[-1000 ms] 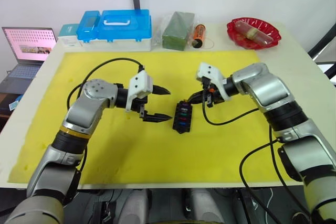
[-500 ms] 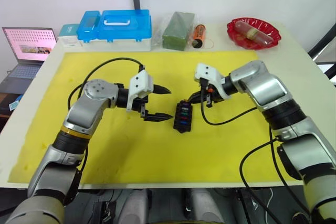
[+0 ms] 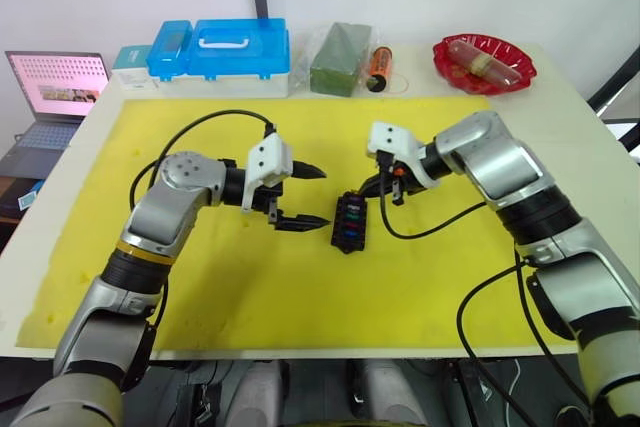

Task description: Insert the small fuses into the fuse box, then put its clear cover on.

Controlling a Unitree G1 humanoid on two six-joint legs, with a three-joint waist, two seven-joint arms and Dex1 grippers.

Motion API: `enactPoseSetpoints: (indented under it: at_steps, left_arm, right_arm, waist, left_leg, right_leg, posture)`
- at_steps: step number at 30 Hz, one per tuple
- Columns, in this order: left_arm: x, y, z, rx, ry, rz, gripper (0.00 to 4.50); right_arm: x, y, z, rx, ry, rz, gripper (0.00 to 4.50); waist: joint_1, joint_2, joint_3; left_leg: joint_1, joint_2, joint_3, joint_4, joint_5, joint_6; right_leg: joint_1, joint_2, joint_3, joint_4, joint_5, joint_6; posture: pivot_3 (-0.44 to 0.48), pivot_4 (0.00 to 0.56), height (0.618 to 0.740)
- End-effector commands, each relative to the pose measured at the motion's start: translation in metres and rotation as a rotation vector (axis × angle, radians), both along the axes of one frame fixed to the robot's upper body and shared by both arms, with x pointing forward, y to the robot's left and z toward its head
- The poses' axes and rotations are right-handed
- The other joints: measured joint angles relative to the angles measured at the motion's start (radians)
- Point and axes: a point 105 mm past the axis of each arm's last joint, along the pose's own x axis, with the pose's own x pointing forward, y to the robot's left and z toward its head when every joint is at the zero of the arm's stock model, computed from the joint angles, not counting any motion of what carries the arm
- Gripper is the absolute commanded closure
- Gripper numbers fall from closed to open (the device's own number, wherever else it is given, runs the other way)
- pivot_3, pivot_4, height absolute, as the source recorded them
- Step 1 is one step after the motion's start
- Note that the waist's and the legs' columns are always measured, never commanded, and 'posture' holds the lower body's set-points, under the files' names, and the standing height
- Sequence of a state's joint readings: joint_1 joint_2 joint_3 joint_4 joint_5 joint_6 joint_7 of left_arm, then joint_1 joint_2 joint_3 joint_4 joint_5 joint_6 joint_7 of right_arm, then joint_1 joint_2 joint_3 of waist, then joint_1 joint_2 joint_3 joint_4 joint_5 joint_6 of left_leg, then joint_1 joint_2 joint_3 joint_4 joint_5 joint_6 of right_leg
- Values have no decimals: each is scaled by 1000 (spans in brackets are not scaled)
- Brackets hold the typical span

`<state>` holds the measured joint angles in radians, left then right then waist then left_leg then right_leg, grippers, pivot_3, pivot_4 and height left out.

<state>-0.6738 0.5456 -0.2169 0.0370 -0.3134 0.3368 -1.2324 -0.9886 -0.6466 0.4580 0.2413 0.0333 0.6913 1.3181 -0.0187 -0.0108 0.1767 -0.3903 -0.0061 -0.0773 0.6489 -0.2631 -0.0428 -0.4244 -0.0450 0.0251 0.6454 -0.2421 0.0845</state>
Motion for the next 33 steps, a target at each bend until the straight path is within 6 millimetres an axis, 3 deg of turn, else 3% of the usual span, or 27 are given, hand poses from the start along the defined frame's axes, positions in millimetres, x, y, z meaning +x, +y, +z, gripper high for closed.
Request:
enactPoseSetpoints:
  at_steps: [1, 20, 24, 33]
  left_arm:
    - [-2, -3, 9, -13, -52, -12, 0]
    - [-3, -4, 9, -12, -55, -18, 0]
    - [-3, -4, 9, -11, -55, -18, 0]
    - [-2, -4, 10, -12, -54, -13, 0]
  right_arm:
    - [-3, 7, 3, -6, -12, 34, 4449]
    - [-2, 7, 11, 34, -28, -1, 4449]
    - [-1, 7, 12, 36, -32, -11, 3517]
    - [-1, 6, 14, 40, -34, -13, 3517]
  waist:
    - [0, 0, 0]
    - [0, 0, 0]
    - [0, 0, 0]
    - [0, 0, 0]
  left_leg:
    - [0, 0, 0, 0, 0, 0]
    - [0, 0, 0, 0, 0, 0]
    - [0, 0, 0, 0, 0, 0]
    - [0, 0, 0, 0, 0, 0]
  right_leg:
    - [0, 0, 0, 0, 0, 0]
    - [0, 0, 0, 0, 0, 0]
    - [0, 0, 0, 0, 0, 0]
    - [0, 0, 0, 0, 0, 0]
  posture:
    - [0, 150, 740]
    - [0, 150, 740]
    - [0, 150, 740]
    - [0, 150, 740]
